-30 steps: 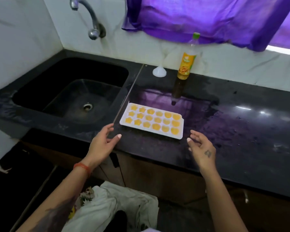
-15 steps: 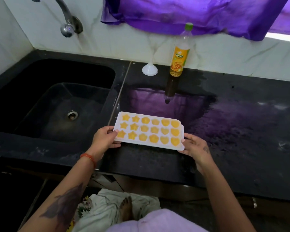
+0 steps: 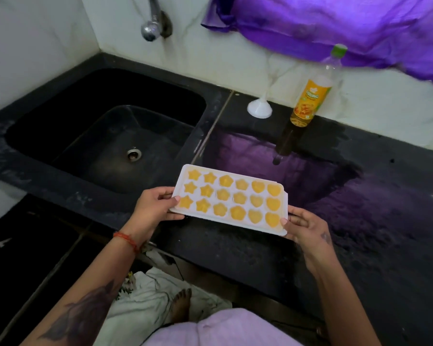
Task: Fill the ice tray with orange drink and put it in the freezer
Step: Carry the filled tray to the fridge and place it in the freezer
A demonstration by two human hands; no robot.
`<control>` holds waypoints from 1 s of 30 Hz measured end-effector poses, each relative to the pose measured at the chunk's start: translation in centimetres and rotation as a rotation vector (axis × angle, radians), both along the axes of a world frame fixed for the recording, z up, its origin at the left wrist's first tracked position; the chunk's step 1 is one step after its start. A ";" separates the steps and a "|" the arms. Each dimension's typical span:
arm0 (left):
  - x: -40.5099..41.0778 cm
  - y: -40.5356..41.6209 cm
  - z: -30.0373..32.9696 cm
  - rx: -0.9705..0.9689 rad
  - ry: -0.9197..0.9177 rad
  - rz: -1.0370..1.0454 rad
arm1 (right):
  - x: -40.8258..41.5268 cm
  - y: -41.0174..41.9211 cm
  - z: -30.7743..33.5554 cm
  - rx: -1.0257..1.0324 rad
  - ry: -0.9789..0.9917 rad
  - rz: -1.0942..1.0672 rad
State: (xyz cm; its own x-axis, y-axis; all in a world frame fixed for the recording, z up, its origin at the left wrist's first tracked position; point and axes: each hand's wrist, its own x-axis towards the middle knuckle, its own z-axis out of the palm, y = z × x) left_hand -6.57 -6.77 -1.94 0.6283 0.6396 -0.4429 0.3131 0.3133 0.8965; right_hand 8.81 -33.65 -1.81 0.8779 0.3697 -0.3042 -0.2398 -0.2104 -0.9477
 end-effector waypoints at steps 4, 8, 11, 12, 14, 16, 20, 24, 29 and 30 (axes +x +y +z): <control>-3.8 -1.3 1.5 0.015 -0.036 0.157 | 0.4 1.7 1.7 0.046 -0.023 0.166; -8.9 -3.1 2.3 0.036 -0.072 0.325 | -0.6 3.9 3.0 0.080 -0.026 0.332; -13.2 -4.6 2.8 0.055 -0.069 0.457 | -2.5 5.9 3.5 0.093 -0.008 0.482; -14.7 -5.1 2.9 0.059 -0.069 0.501 | -3.4 6.6 3.5 0.098 0.001 0.527; -17.9 -5.9 3.2 0.068 -0.070 0.594 | -5.3 8.1 3.6 0.103 0.004 0.611; -21.1 -6.9 3.3 0.068 -0.063 0.685 | -7.5 9.7 3.6 0.106 0.004 0.701; -27.9 -9.2 2.8 0.054 -0.066 0.871 | -12.6 12.9 3.4 0.090 -0.003 0.882; -34.6 -11.8 2.2 0.043 -0.053 1.052 | -19.0 15.9 3.0 0.073 -0.017 1.075; -43.6 -15.2 1.5 0.059 -0.038 1.238 | -28.8 18.7 1.9 0.072 0.007 1.266; -45.3 -15.9 1.3 0.058 -0.035 1.267 | -30.8 19.0 1.7 0.072 0.009 1.300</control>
State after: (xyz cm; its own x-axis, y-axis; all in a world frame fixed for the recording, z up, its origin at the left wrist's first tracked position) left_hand -51.91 -22.69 -0.63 -0.4253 0.8168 -0.3899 -0.2007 0.3349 0.9206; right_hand -21.97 -14.66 -0.13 -0.1348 0.9584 -0.2517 0.0934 -0.2406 -0.9661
